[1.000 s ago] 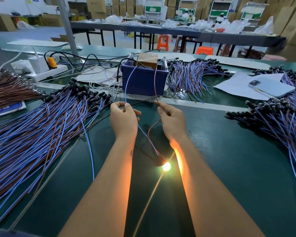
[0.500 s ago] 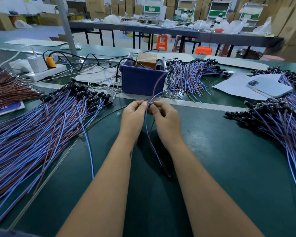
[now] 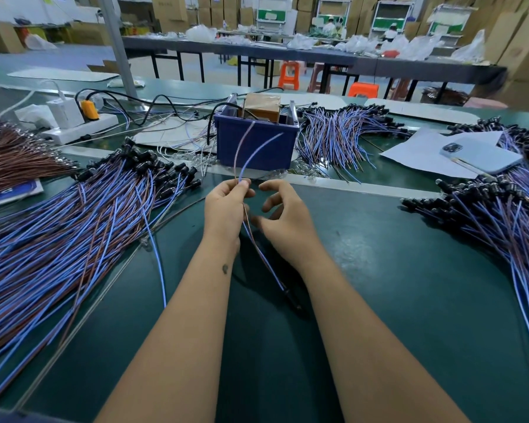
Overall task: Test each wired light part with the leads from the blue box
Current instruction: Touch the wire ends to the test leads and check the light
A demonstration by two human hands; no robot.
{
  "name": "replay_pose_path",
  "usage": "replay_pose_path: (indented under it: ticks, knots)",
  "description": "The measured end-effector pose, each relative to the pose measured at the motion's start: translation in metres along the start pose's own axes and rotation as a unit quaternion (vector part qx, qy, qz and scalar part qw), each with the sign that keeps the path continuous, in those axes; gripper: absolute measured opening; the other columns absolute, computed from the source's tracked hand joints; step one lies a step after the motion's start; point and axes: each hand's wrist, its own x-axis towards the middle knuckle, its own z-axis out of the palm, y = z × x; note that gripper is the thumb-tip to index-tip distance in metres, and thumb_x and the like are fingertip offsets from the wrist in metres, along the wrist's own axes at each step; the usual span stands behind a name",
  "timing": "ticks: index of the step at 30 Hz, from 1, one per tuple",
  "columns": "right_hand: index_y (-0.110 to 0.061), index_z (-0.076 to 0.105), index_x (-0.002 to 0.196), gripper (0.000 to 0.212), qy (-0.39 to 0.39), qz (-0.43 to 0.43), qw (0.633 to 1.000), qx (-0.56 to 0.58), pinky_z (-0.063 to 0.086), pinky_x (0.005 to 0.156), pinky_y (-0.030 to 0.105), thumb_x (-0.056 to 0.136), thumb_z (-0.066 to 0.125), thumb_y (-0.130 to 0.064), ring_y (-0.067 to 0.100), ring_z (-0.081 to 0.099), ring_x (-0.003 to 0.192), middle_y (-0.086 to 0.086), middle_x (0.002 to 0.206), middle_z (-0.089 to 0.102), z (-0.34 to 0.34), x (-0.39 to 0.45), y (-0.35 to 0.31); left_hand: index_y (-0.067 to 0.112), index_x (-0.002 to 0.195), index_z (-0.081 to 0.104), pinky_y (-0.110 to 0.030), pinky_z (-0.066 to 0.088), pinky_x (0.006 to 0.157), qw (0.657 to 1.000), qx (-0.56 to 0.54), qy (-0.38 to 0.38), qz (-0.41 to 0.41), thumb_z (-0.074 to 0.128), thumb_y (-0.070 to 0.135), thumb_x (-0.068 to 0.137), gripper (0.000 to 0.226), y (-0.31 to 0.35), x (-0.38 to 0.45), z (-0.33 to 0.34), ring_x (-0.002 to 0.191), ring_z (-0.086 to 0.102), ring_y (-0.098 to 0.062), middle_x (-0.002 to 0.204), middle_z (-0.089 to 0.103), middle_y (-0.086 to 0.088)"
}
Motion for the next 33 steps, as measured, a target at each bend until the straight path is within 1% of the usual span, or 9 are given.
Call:
replay_pose_path:
  ticks: [4, 8, 11, 14, 17, 22, 25, 30, 33]
  knots:
    - [-0.039, 0.06, 0.118, 0.054, -0.063, -0.037, 0.997, 0.023, 0.045, 0.063, 0.021, 0.072, 0.082, -0.021, 0.002, 0.042, 0.059, -0.008, 0.078, 0.05, 0.002, -0.003, -0.006, 0.013, 0.083, 0.052, -0.014, 0.032, 0.037, 0.997, -0.076, 0.018, -0.016, 0.056, 0.009, 0.096, 0.014, 0.003, 0.002, -0.004, 0.037, 0.039, -0.002, 0.067, 0.058, 0.0]
    - [-0.023, 0.073, 0.103, 0.019, -0.058, -0.012, 0.971, 0.23, 0.042, 0.056, 0.015, 0.087, 0.069, -0.013, 0.004, 0.048, 0.058, -0.01, 0.067, 0.062, -0.007, -0.001, -0.009, 0.015, 0.081, 0.049, -0.014, 0.041, 0.04, 0.99, -0.134, 0.036, -0.035, 0.061, 0.01, 0.093, 0.018, 0.008, 0.001, -0.005, 0.042, 0.053, -0.003, 0.056, 0.061, 0.005]
    - [-0.014, 0.07, 0.1, 0.018, -0.01, 0.072, 0.915, 0.397, 0.048, 0.058, 0.019, 0.098, 0.053, -0.017, 0.009, 0.054, 0.055, -0.002, 0.065, 0.063, -0.011, 0.001, -0.009, 0.018, 0.079, 0.051, -0.013, 0.043, 0.044, 0.99, -0.138, 0.0, -0.034, 0.065, 0.013, 0.091, 0.019, 0.009, -0.002, -0.005, 0.051, 0.06, -0.003, 0.063, 0.068, 0.008]
    - [-0.007, 0.065, 0.095, 0.023, 0.058, 0.125, 0.863, 0.487, 0.052, 0.057, 0.019, 0.101, 0.046, -0.018, 0.008, 0.058, 0.05, 0.0, 0.06, 0.064, -0.016, 0.004, -0.008, 0.018, 0.076, 0.057, -0.014, 0.043, 0.048, 0.998, -0.025, -0.043, 0.032, 0.07, 0.01, 0.086, 0.019, 0.001, -0.007, -0.003, 0.053, 0.061, -0.003, 0.062, 0.068, 0.007]
    - [-0.01, 0.063, 0.086, 0.028, 0.149, 0.14, 0.893, 0.401, 0.048, 0.055, 0.019, 0.103, 0.044, -0.021, 0.006, 0.054, 0.05, -0.003, 0.061, 0.06, -0.024, 0.004, -0.003, 0.02, 0.07, 0.062, -0.018, 0.046, 0.057, 0.976, 0.149, -0.094, 0.126, 0.074, 0.003, 0.08, 0.024, -0.009, -0.013, 0.003, 0.057, 0.058, -0.005, 0.063, 0.064, 0.004]
    - [-0.012, 0.05, 0.074, 0.035, 0.21, 0.143, 0.886, 0.388, 0.048, 0.056, 0.021, 0.105, 0.037, -0.021, 0.011, 0.054, 0.055, 0.001, 0.064, 0.059, -0.037, -0.004, 0.001, 0.023, 0.07, 0.067, -0.027, 0.044, 0.06, 0.897, 0.307, -0.201, 0.245, 0.073, 0.012, 0.075, 0.013, -0.016, -0.034, 0.011, 0.057, 0.052, -0.009, 0.062, 0.064, 0.004]
    - [-0.012, 0.048, 0.076, 0.035, 0.18, 0.155, 0.898, 0.37, 0.035, 0.039, 0.018, 0.106, 0.034, -0.022, 0.006, 0.04, 0.038, -0.007, 0.044, 0.045, -0.062, -0.01, 0.009, 0.021, 0.075, 0.07, -0.034, 0.05, 0.059, 0.798, 0.379, -0.289, 0.368, 0.069, 0.016, 0.075, 0.005, -0.013, -0.057, 0.025, 0.065, 0.059, -0.017, 0.072, 0.065, 0.004]
    - [-0.014, 0.056, 0.072, 0.037, 0.13, 0.181, 0.965, 0.14, 0.028, 0.042, 0.02, 0.104, 0.039, -0.023, 0.006, 0.03, 0.037, -0.01, 0.04, 0.033, -0.129, -0.019, 0.027, 0.019, 0.074, 0.068, -0.025, 0.038, 0.042, 0.602, 0.483, -0.373, 0.515, 0.067, 0.005, 0.062, 0.018, -0.015, -0.105, 0.069, 0.054, 0.058, -0.026, 0.066, 0.06, 0.0]
    - [-0.019, 0.06, 0.067, 0.039, 0.138, 0.159, 0.976, -0.056, 0.032, 0.055, 0.028, 0.101, 0.043, -0.025, 0.01, 0.042, 0.053, -0.008, 0.053, 0.046, -0.176, -0.023, 0.028, 0.018, 0.098, 0.072, -0.031, 0.041, 0.064, 0.588, 0.486, -0.417, 0.495, 0.059, 0.002, 0.08, 0.028, -0.024, -0.129, 0.102, 0.079, 0.062, -0.029, 0.089, 0.068, -0.001]
